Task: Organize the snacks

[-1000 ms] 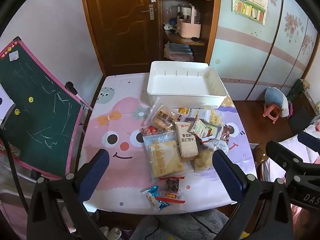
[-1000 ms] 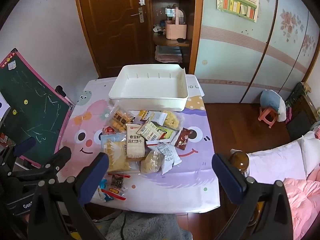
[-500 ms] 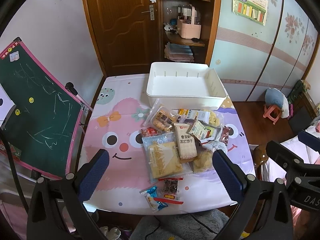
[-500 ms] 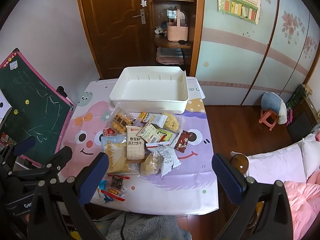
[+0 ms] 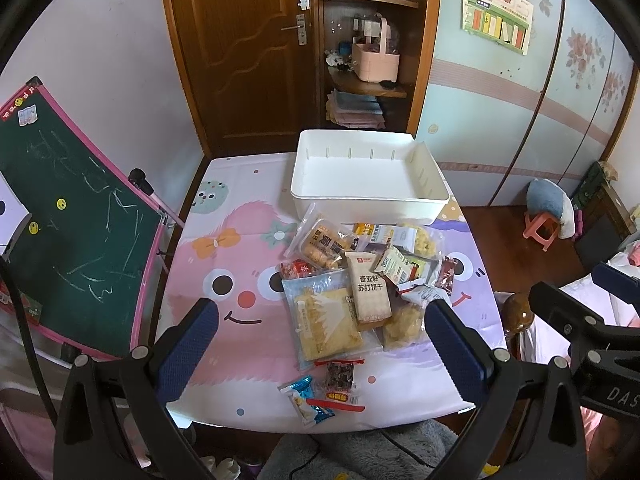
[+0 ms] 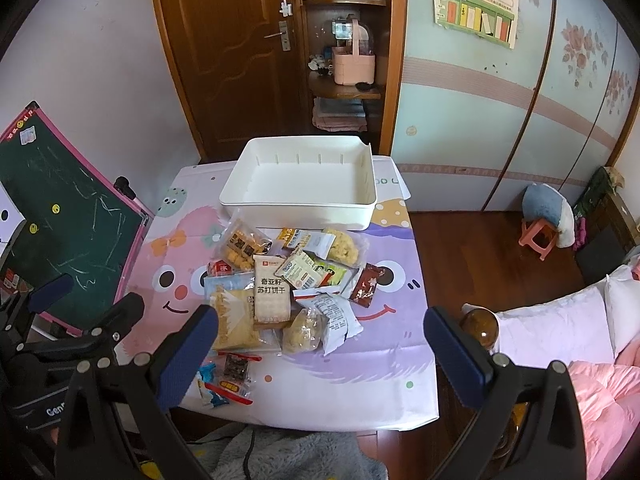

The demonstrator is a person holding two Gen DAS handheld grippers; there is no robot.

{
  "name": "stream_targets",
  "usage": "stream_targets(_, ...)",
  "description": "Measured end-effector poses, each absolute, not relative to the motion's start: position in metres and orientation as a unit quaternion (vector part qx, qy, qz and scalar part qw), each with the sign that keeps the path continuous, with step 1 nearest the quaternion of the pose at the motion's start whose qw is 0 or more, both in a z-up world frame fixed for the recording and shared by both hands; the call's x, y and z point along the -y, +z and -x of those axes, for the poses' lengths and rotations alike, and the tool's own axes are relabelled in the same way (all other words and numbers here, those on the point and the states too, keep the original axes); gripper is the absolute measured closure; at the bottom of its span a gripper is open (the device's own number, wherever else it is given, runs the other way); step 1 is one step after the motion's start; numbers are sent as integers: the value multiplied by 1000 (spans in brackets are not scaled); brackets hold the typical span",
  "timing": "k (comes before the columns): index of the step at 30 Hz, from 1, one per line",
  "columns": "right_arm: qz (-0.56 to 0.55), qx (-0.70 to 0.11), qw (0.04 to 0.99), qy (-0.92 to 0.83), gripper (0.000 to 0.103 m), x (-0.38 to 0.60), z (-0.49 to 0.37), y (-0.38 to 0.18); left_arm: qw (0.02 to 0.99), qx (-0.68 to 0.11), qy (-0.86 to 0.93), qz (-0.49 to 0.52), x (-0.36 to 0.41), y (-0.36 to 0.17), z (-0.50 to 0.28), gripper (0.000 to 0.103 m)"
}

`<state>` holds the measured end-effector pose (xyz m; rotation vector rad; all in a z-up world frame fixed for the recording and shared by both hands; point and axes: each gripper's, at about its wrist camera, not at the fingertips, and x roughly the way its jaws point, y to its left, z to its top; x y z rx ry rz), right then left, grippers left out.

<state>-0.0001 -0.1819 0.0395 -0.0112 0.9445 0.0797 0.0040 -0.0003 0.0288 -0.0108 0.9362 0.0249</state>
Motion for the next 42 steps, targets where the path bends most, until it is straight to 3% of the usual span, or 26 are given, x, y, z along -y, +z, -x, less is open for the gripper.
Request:
stream_targets(22, -6, -468, 882, 52, 5, 175, -6, 30, 887, -462, 10, 11, -1, 24, -7, 0)
stream_targets(42, 4, -511, 856, 78, 7, 179, -41, -17, 853, -520, 16, 33, -29, -41, -44, 0)
